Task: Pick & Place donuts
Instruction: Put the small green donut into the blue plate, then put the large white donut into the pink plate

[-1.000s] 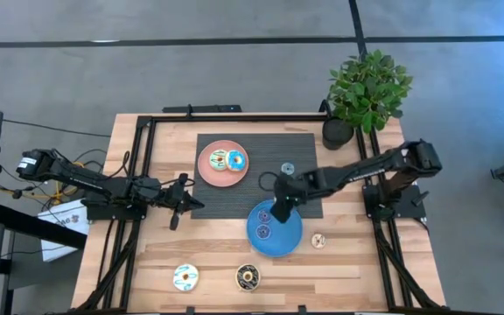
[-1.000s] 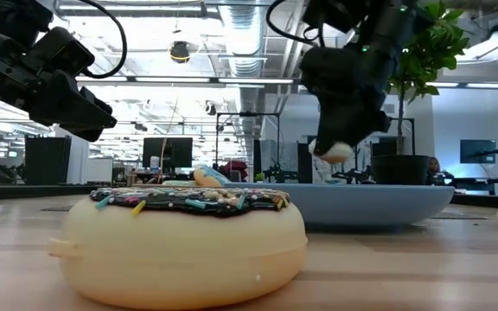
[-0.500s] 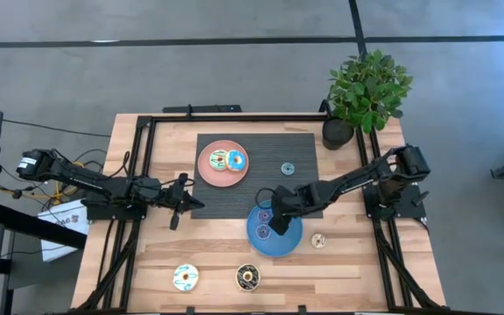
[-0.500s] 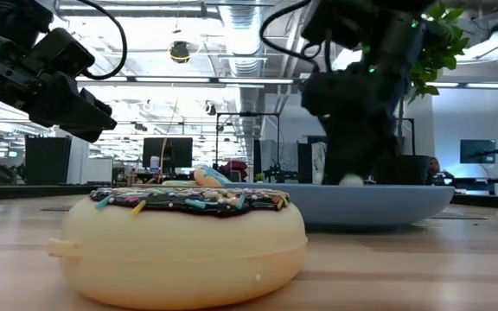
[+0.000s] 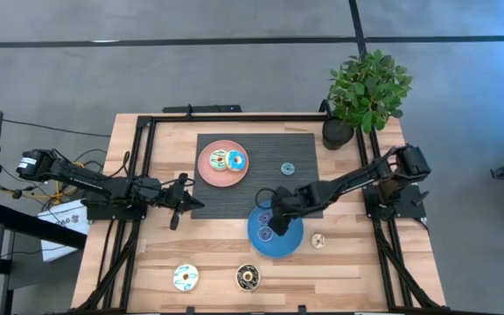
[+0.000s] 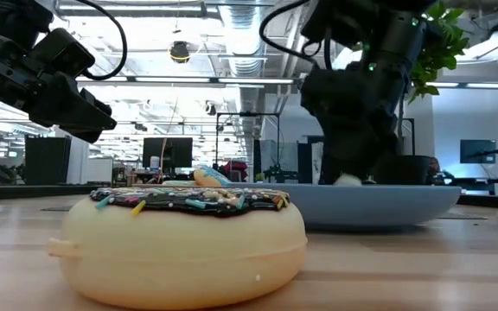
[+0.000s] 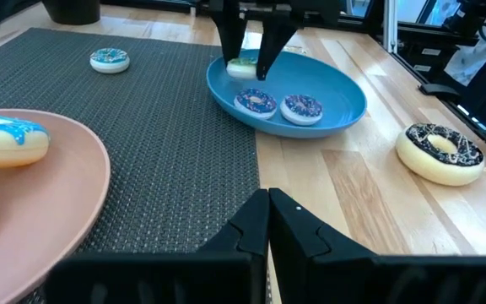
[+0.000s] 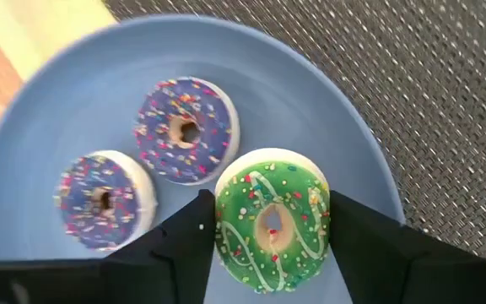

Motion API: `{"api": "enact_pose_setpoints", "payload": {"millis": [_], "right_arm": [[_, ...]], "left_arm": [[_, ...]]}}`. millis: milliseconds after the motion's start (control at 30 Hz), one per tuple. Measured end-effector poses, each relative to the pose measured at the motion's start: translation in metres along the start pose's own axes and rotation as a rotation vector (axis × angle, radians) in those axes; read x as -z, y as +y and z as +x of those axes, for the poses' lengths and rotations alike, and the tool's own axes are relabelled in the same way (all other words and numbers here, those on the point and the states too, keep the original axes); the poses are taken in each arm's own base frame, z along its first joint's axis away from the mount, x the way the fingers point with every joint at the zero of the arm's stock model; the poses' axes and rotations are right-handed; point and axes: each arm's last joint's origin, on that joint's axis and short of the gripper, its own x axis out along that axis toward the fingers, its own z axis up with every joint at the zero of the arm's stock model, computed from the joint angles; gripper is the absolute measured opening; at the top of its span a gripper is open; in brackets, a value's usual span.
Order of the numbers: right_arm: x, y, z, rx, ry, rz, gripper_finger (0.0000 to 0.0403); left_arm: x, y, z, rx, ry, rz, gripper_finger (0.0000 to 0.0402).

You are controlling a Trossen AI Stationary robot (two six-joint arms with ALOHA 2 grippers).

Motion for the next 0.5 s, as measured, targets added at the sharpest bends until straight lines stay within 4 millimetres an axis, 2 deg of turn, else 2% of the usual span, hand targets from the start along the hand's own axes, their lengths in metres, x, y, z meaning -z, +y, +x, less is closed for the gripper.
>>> {"api": "enact_pose_setpoints", "payload": {"millis": [233,500], "right_arm": [[-0.002,0.001,-0.010,-0.023,-0.020,-0.004,0.0246],[-0.002,0.000,-0.012,-0.026,-0.015,-0.015,0.0250]], "left_arm": [[0.000,0.000,0.000,0.000,0.000,-0.001,0.0000],[0.000,0.000,0.000,0.000,0.000,-0.001,0.0000]]}}
